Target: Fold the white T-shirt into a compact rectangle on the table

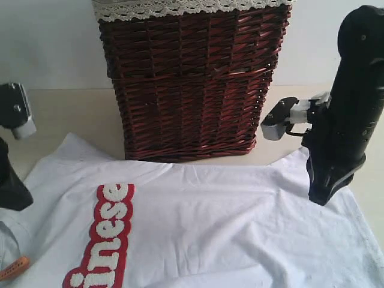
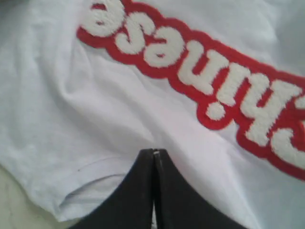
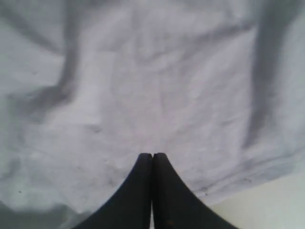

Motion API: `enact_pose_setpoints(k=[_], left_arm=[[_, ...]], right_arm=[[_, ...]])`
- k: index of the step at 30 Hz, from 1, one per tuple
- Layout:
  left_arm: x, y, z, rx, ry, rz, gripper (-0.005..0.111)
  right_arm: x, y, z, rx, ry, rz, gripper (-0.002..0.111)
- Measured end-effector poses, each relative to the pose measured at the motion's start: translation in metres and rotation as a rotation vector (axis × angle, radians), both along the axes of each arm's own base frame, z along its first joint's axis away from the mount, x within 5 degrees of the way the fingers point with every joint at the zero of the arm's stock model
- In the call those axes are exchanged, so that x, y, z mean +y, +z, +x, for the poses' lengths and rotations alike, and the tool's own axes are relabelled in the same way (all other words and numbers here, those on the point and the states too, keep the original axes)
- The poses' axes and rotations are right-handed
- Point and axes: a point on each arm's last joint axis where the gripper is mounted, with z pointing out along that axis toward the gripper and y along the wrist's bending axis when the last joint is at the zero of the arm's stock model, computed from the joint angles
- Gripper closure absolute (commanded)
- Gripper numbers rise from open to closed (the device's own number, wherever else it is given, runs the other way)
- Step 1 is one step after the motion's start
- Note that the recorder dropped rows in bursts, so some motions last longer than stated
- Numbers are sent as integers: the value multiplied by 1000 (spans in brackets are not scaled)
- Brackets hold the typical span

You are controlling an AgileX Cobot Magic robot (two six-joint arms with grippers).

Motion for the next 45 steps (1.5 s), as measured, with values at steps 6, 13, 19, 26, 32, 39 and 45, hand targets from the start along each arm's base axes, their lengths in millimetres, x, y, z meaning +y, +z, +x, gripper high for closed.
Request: enact_pose_setpoints(k=[6,13,19,26,32,39,45], left_arm=[[2,-31,-22,23,-204,204,75],[-4,-45,-29,-42,-263,232,57],[2,-57,-36,-41,-376,301,57],[3,-63,-32,-168,-411,319,56],[2,-67,-30,-160,-321,299,36],[5,-72,-36,-95,-302,310,34],[5,-89,-40,-73,-311,308,34]], right_arm=[[11,-2,-30,-66,140,-42,108],[22,-10,-66,-224,308,-114,108],[21,-14,-82,-282,395,-151,108],[21,-16,-83,-292,396,-146,108],[22,-16,-83,-295,392,-143,95],[22,-16,-82,-300,382,-142,70],[23,-16,-80,-332,369,-131,66]])
